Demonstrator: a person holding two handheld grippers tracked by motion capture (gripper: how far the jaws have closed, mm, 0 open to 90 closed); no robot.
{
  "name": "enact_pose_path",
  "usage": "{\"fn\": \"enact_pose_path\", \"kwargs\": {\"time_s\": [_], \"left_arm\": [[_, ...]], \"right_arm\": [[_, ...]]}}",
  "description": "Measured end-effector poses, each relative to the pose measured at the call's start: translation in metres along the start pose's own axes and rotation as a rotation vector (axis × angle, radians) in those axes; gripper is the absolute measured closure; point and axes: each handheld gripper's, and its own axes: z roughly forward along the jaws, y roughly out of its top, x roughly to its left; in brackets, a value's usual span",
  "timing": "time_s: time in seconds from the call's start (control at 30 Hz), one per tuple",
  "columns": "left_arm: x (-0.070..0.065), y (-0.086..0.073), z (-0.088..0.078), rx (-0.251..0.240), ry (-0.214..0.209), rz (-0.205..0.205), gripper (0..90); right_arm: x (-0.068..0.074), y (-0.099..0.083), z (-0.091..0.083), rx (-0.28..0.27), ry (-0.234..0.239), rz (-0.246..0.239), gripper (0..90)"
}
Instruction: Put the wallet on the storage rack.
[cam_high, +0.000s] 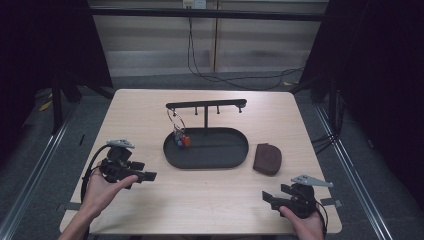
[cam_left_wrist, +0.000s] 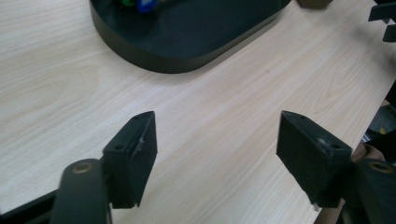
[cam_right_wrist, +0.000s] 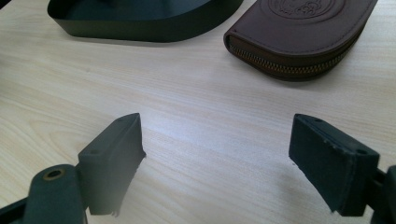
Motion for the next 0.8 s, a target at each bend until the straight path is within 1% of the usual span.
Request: {"fn": "enact_pose_path", "kwargs": {"time_s": [0.03,0.07,0.1,0.13,0.17,0.2,0.27,0.3,0.33,0.37,0.4,0.43,0.47,0.5,0.53,0.57,0.63,0.67,0.7,0.73,0.77,0.8], "left_arm": [[-0.001,-0.003,0.0,-0.018,-0.003,-0.006,25.4],[-0.001,-0.003,0.0,-0.018,-0.003,-0.006,26.4],[-0.001,-0.007,0.0,-0.033,-0.002,-0.008,26.4],[-0.001,-0.01,0.001,-0.03,-0.009,-0.005,24.5],[-0.002,-0.014,0.001,-0.03,-0.004,0.003,23.1],[-0.002,-0.018,0.002,-0.035,0.001,0.007,23.1],[-0.002,-0.026,0.003,-0.032,-0.007,0.016,22.5],[-0.002,-0.03,0.004,-0.044,-0.01,0.014,21.0],[-0.001,-0.038,0.004,-0.056,-0.023,0.027,19.8],[-0.001,-0.038,0.004,-0.056,-0.023,0.027,21.2],[-0.001,-0.042,0.003,-0.079,-0.02,0.036,21.2],[-0.001,-0.045,0.003,-0.088,-0.019,0.03,20.9],[-0.001,-0.047,0.003,-0.081,-0.038,0.028,18.6],[-0.001,-0.049,0.003,-0.078,-0.047,0.032,18.6],[-0.002,-0.052,0.004,-0.076,-0.049,0.036,18.6],[-0.003,-0.055,0.004,-0.067,-0.052,0.046,18.9],[-0.007,-0.062,0.007,-0.055,-0.036,0.043,19.8],[-0.009,-0.066,0.008,-0.053,-0.054,0.046,23.4],[-0.013,-0.075,0.012,-0.042,-0.044,0.07,24.3],[-0.014,-0.079,0.013,-0.038,-0.043,0.076,24.3],[-0.014,-0.079,0.013,-0.038,-0.043,0.076,24.2],[-0.015,-0.082,0.014,-0.045,-0.052,0.077,24.2]], "right_arm": [[0.0,0.0,0.0,0.0,-0.008,-0.004,21.0],[0.0,0.0,0.0,0.0,-0.008,-0.004,21.0],[0.0,0.0,-0.002,-0.009,-0.025,-0.005,23.9],[-0.003,0.001,-0.006,-0.045,-0.036,0.014,26.4],[-0.005,0.0,-0.007,-0.048,-0.045,0.027,27.0],[-0.005,0.0,-0.007,-0.048,-0.045,0.027,27.0],[-0.008,0.0,-0.007,-0.048,-0.036,0.043,28.0],[-0.007,0.0,-0.007,-0.048,-0.036,0.043,28.9],[-0.006,0.001,-0.006,-0.043,-0.036,0.036,29.4],[-0.006,0.001,-0.006,-0.043,-0.036,0.036,29.4],[-0.004,0.001,-0.006,-0.038,-0.051,0.025,30.0],[0.0,0.001,-0.006,-0.036,-0.068,0.003,30.9],[0.006,0.001,-0.005,-0.028,-0.06,-0.029,31.1],[0.008,0.001,-0.004,-0.019,-0.058,-0.038,31.4],[0.008,0.001,-0.004,-0.019,-0.058,-0.038,31.4],[0.008,0.002,-0.003,-0.014,-0.046,-0.041,31.4],[0.008,0.003,-0.002,-0.006,-0.042,-0.042,31.5],[0.008,0.004,-0.002,-0.007,-0.037,-0.038,31.2],[0.007,0.005,0.001,0.003,-0.014,-0.042,31.3],[0.008,0.006,0.002,0.018,-0.004,-0.042,31.3],[0.008,0.006,0.002,0.018,-0.004,-0.042,31.3],[0.009,0.006,0.004,0.033,0.001,-0.046,31.1]]}}
